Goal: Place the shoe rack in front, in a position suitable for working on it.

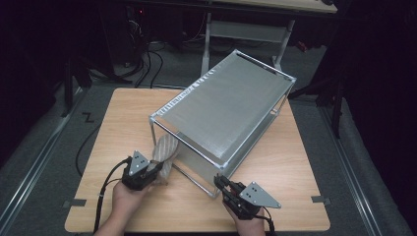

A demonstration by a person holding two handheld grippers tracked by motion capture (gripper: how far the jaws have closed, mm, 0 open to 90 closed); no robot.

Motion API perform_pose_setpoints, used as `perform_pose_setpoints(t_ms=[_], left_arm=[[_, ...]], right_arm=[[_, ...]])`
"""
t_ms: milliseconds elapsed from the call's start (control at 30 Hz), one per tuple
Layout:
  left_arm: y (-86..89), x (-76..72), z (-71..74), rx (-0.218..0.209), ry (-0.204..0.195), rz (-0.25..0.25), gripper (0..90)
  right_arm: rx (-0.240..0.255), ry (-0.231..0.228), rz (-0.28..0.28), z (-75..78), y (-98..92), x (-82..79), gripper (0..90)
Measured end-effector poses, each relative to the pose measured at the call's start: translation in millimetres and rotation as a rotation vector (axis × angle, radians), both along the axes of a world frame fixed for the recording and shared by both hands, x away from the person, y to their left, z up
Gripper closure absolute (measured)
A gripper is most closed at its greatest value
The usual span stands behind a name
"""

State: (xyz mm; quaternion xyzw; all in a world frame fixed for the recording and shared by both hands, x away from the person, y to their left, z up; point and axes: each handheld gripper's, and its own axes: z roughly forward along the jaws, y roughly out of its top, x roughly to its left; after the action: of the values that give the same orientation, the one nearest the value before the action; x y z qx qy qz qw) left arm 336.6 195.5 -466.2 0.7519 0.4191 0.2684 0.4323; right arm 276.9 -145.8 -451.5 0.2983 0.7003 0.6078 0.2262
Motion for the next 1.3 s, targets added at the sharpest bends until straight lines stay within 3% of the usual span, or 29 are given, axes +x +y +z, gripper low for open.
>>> perform_pose_setpoints(t_ms=[233,500,667,900,1300], left_arm=[[25.7,32.2,11.4,0.039,-0.008,0.09,74.2],[45.8,41.9,8.2,0.014,0.003,0.162,74.2],[67.4,52.6,6.7,0.015,0.021,0.215,74.2],[66.4,52.8,6.1,0.0,0.024,0.184,74.2],[21.9,30.1,-19.9,0.052,0.123,0.0,74.0]], right_arm=[[0.018,0.004,0.003,0.5,0.1,0.1,77.8],[0.01,-0.002,0.004,0.7,0.2,-2.0,77.8],[0.006,-0.005,0.005,0.1,0.2,-2.9,77.8],[-0.001,-0.008,0.005,-0.2,0.4,-3.1,77.7],[-0.013,-0.003,-0.003,-2.7,-2.0,-4.8,77.4]])
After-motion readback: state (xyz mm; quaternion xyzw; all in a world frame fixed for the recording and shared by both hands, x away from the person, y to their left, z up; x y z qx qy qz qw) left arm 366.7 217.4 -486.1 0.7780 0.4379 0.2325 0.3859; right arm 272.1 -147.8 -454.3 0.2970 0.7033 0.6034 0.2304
